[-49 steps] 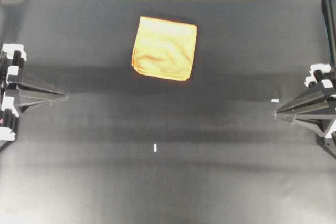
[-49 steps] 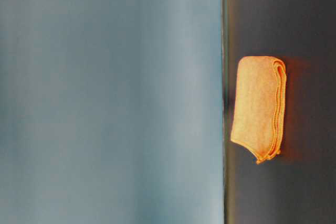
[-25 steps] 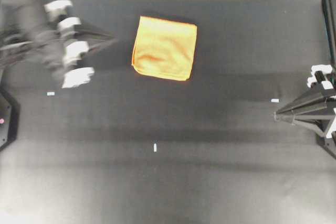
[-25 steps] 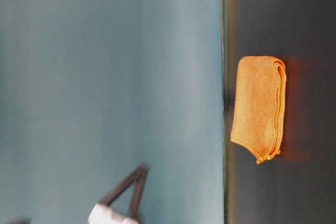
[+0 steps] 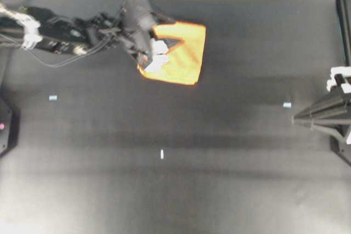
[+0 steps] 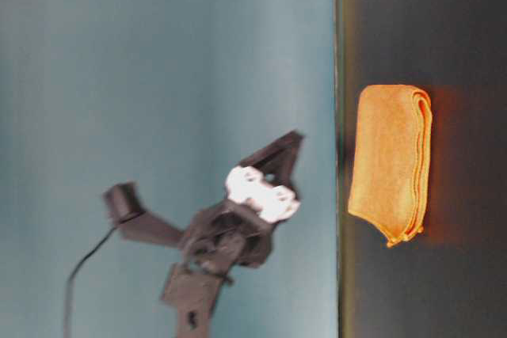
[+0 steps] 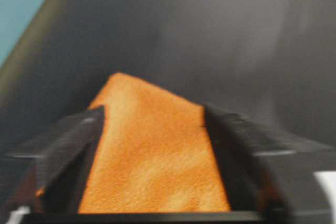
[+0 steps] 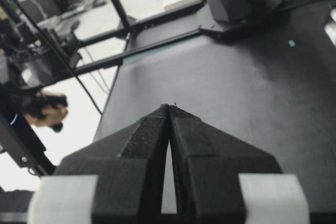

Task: Push an orange cloth with the left arm to wipe the desk.
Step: 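Press the left gripper down on the orange cloth's near edge, then push the orange cloth with the left gripper toward the near-left table corner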

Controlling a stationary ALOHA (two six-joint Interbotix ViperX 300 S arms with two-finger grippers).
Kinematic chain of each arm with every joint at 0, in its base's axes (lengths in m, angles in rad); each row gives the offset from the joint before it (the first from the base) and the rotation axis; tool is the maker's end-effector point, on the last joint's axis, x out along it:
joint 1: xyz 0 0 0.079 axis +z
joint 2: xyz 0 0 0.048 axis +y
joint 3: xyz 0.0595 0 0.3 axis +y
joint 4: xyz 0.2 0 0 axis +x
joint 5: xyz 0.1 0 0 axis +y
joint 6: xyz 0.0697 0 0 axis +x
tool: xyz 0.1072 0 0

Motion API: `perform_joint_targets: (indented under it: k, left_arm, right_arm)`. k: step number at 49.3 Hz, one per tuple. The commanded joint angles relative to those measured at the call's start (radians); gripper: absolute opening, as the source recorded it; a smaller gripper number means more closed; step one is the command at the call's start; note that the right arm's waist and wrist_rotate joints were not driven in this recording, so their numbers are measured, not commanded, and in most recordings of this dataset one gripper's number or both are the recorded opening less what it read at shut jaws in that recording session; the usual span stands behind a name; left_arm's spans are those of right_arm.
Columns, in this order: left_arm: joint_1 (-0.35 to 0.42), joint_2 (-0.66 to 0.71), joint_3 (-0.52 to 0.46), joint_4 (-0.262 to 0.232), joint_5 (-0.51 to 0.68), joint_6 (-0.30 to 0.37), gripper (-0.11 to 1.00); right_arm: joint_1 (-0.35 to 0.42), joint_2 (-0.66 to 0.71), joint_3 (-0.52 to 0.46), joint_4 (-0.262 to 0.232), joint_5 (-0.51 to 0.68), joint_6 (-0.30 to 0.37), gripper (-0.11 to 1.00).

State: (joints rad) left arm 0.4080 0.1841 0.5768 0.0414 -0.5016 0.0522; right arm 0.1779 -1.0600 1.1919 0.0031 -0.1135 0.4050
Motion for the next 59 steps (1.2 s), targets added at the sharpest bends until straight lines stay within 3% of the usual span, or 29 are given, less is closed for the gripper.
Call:
perform_joint_targets:
  k: [1, 4, 17, 38, 59]
  left_arm:
    - [0.002, 0.066, -0.026, 0.003, -0.066, -0.003, 0.81]
    - [0.002, 0.103, -0.032, 0.003, -0.104, -0.008, 0.89]
    - [0.008, 0.225, -0.078, 0.003, -0.179, -0.023, 0.87]
    - [0.012, 0.236, -0.066, 0.003, -0.051, -0.061, 0.86]
    - [-0.057, 0.126, 0.12, 0.003, -0.06, -0.063, 0.86]
  right_arm:
    - [0.0, -0.005, 0.0, -0.002, -0.002, 0.0, -0.01]
    - [-0.002, -0.009, 0.006, -0.002, -0.002, 0.0, -0.01]
    - [0.0, -0.011, 0.012, -0.002, -0.002, -0.002, -0.01]
    - [-0.002, -0.011, 0.029, 0.0, -0.008, -0.002, -0.01]
    - [0.0, -0.015, 0.029, -0.002, -0.005, -0.002, -0.01]
